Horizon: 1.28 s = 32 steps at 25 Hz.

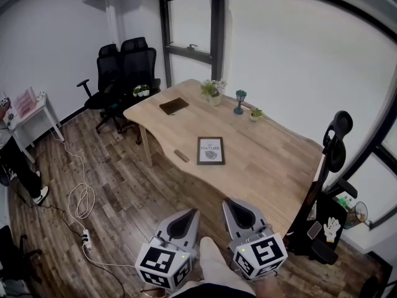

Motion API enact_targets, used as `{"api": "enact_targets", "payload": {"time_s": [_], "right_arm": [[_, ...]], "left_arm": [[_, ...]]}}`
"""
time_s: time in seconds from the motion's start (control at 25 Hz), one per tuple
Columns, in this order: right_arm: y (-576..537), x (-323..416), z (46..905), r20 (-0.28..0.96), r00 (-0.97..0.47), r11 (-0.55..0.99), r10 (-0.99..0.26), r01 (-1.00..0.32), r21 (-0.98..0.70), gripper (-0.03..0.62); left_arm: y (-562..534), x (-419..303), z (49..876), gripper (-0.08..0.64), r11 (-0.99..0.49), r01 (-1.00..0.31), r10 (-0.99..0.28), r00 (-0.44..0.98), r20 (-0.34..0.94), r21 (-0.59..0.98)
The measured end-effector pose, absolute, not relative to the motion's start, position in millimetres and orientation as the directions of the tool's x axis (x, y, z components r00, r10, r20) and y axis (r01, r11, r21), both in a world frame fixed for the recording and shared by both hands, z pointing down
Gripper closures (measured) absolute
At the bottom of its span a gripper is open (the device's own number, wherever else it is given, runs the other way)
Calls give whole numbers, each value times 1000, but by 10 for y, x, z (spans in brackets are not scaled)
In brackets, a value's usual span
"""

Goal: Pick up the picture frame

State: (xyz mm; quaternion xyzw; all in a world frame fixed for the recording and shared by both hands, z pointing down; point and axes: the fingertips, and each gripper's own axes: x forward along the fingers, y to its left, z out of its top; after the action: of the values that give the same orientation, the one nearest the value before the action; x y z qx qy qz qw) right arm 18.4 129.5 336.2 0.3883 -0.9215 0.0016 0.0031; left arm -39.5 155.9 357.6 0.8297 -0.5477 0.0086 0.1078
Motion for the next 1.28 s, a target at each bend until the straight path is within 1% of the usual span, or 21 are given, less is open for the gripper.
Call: {"api": "enact_targets", "payload": {"time_s": [0.48, 1.28], "right_arm": [[803, 28, 3390, 15, -692, 692, -722, -722, -8, 592], [-317, -46, 3405, 31, -672, 672, -740, -741, -27, 592]], "left_arm": [[1081, -529, 3585, 555, -388, -905, -899, 413, 146, 172], [-40, -605, 3577, 555, -412, -893, -882, 441, 169, 179]]}}
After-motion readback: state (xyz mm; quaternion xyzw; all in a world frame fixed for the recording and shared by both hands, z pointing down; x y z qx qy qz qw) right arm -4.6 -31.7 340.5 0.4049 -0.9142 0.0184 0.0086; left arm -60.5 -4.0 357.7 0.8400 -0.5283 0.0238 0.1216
